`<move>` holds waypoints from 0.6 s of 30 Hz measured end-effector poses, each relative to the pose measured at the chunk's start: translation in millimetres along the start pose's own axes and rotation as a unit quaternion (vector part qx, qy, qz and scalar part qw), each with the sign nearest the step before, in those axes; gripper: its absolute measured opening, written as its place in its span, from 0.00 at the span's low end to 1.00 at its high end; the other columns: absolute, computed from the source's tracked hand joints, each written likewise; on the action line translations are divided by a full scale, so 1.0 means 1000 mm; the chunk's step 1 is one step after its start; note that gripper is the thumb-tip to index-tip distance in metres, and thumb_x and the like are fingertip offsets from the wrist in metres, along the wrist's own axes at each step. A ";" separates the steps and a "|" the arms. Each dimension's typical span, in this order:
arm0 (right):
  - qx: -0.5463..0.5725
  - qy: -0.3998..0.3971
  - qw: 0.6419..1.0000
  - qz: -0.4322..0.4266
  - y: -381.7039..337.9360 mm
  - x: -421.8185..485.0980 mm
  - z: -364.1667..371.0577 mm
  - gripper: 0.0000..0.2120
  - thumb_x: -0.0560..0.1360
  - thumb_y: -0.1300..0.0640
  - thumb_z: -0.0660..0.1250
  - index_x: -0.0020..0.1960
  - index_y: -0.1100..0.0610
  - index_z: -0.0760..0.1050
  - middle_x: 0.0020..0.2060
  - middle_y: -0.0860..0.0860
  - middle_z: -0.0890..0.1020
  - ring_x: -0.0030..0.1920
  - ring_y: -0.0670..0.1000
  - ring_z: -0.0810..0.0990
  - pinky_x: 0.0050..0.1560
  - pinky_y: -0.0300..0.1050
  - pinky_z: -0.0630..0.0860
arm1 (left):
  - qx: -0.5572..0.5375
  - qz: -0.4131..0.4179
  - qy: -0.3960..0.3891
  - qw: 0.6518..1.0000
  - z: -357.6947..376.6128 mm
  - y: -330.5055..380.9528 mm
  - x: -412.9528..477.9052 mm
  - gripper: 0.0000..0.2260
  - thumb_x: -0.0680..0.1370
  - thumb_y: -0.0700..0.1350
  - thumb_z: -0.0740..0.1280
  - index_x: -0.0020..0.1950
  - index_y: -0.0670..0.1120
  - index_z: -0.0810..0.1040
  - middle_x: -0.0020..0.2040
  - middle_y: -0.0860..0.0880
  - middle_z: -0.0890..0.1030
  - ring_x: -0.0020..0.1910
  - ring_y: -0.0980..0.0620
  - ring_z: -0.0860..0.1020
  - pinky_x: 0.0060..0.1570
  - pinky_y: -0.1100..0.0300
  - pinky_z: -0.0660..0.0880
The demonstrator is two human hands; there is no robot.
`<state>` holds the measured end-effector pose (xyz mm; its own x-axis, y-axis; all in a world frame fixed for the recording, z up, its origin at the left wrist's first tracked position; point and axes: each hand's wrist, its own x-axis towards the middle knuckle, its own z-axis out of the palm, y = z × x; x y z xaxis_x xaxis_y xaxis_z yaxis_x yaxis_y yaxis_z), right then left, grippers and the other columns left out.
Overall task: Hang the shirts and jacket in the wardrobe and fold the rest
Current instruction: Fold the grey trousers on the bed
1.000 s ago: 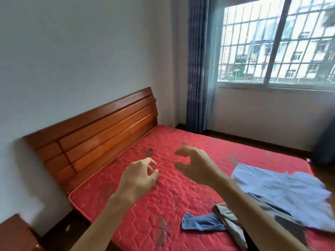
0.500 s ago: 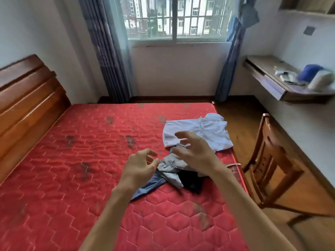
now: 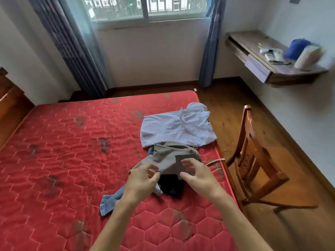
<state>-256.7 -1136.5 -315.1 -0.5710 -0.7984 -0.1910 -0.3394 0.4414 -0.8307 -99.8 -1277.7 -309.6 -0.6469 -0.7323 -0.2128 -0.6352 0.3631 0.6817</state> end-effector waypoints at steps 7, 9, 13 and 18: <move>0.014 -0.030 0.997 0.069 0.054 0.059 -0.002 0.18 0.73 0.61 0.68 0.62 0.51 0.78 0.55 0.47 0.82 0.55 0.42 0.80 0.61 0.37 0.75 | -0.006 -0.052 -0.031 0.998 0.035 -0.007 0.057 0.07 0.76 0.46 0.69 0.53 0.53 0.83 0.40 0.57 0.83 0.37 0.69 0.79 0.37 0.76 0.71; 0.012 -0.039 0.995 0.092 0.068 0.078 0.003 0.18 0.73 0.62 0.68 0.61 0.50 0.78 0.53 0.47 0.82 0.54 0.43 0.80 0.61 0.38 0.75 | -0.006 -0.066 -0.039 0.997 0.047 -0.014 0.077 0.07 0.76 0.45 0.69 0.52 0.52 0.83 0.39 0.56 0.84 0.36 0.69 0.79 0.36 0.76 0.70; 0.000 -0.057 0.988 0.144 0.099 0.117 0.019 0.18 0.73 0.63 0.66 0.60 0.49 0.79 0.52 0.48 0.81 0.49 0.42 0.80 0.49 0.24 0.71 | -0.016 -0.095 -0.076 0.992 0.079 -0.035 0.120 0.08 0.75 0.46 0.69 0.53 0.52 0.83 0.40 0.56 0.84 0.40 0.63 0.82 0.46 0.64 0.77; -0.025 -0.077 0.974 0.213 0.140 0.169 0.046 0.23 0.74 0.63 0.65 0.68 0.50 0.74 0.53 0.51 0.79 0.46 0.45 0.80 0.46 0.27 0.70 | -0.056 -0.140 -0.144 0.978 0.130 -0.070 0.180 0.14 0.71 0.50 0.65 0.54 0.52 0.82 0.43 0.53 0.84 0.41 0.55 0.84 0.49 0.50 0.81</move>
<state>-366.3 -1229.0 -487.6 -0.5509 -0.5884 -0.5919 -0.1335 0.7622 -0.6334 -226.7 -1360.2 -486.2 -0.5571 -0.5948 -0.5795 -0.7643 0.0944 0.6379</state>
